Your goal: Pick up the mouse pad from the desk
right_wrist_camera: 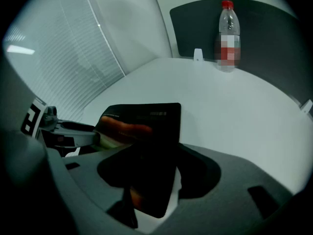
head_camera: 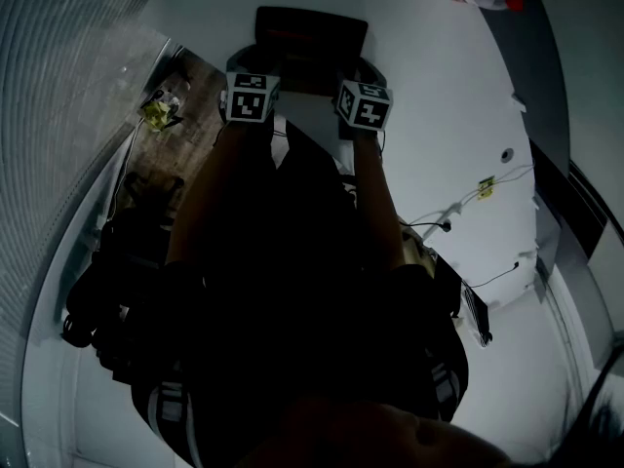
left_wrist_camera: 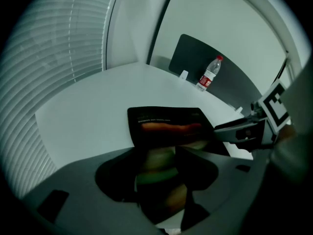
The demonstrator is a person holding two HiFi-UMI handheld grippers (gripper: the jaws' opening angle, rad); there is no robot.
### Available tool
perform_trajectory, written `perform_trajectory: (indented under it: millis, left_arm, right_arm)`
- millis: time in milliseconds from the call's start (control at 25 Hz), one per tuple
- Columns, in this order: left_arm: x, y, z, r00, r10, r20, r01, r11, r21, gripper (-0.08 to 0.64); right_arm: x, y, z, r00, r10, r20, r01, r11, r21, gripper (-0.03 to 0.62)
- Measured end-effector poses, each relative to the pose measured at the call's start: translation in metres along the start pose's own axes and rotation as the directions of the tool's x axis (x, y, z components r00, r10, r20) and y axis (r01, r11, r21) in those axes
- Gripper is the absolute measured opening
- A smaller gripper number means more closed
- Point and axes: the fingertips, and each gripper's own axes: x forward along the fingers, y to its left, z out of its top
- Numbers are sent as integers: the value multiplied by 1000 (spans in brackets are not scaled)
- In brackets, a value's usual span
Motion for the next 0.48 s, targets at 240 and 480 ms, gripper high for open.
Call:
perform_trajectory:
  millis: [240, 480]
  left_arm:
    - [1, -6, -2, 1000, -11, -2, 11, 1000, -11, 212]
    - [2, -13, -4, 1000, -22, -10, 22, 999, 24, 212]
  right_arm:
    - [0, 5, -3, 1000, -4, -6, 4, 1000, -18, 213]
    - [0, 6, -3, 1000, -12, -11, 11, 999, -33, 214]
